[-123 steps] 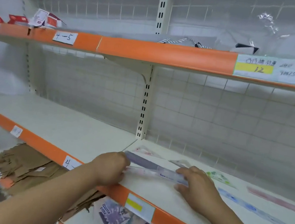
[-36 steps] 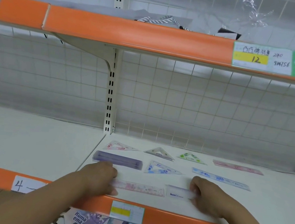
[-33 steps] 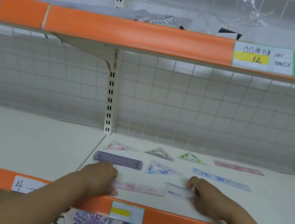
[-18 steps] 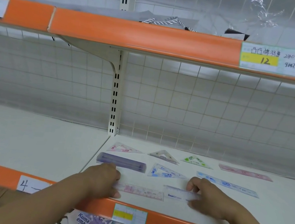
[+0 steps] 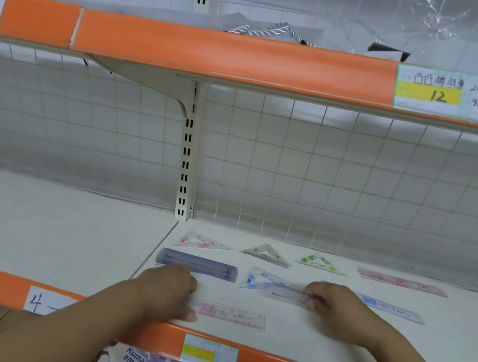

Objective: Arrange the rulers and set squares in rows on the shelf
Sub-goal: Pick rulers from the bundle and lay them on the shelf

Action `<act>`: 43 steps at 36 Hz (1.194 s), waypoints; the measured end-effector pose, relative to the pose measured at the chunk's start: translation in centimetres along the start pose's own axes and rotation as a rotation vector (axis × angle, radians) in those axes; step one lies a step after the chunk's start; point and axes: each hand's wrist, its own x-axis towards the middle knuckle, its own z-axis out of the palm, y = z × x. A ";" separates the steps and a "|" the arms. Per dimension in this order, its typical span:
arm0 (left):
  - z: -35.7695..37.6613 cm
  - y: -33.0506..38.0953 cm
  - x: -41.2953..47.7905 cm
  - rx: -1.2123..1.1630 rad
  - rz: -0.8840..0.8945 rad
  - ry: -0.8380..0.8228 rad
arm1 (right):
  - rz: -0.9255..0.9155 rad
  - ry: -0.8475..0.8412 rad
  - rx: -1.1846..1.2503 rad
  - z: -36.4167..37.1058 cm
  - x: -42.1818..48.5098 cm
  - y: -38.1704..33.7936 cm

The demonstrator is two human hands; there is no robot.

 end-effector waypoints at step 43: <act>-0.2 -6.7 -5.6 -0.034 -0.337 0.014 | -0.161 -0.170 -0.013 6.3 14.7 -15.9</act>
